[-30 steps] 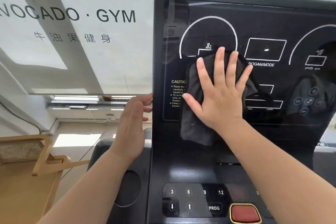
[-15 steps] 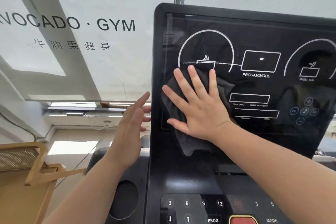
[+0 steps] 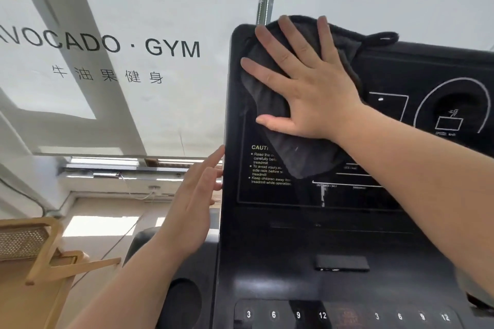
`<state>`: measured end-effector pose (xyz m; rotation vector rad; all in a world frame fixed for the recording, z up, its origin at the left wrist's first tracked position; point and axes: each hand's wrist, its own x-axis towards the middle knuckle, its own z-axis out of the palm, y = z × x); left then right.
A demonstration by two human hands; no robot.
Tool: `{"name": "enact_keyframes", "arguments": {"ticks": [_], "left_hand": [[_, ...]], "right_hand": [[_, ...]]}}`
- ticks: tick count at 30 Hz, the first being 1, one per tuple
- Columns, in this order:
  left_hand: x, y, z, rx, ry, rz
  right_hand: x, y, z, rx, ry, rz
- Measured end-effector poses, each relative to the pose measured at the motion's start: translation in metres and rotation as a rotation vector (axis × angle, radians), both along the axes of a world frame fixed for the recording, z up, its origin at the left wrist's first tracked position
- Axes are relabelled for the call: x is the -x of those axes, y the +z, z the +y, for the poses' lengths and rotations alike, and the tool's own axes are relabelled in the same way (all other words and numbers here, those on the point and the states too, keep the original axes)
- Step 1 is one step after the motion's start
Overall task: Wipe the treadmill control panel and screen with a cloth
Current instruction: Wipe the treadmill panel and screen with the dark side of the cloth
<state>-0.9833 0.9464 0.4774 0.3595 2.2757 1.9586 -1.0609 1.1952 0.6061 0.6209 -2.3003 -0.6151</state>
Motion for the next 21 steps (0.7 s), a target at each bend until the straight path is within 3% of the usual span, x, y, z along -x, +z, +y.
{"name": "enact_keyframes", "arguments": {"ticks": [9,14,17,21], "left_hand": [[0.000,0.003,-0.007,0.037,-0.072,0.003],[-0.003,0.004,-0.005,0.023,-0.057,0.002],[-0.003,0.007,-0.006,0.017,-0.058,0.008],[-0.006,0.009,-0.005,0.033,-0.051,0.046]], "right_hand": [[-0.039,-0.075,-0.019,0.058,0.007,-0.042],[-0.066,-0.123,-0.005,-0.038,0.099,-0.102],[-0.059,-0.109,0.012,-0.070,0.149,-0.092],[-0.034,-0.055,0.025,0.087,-0.012,0.028]]}}
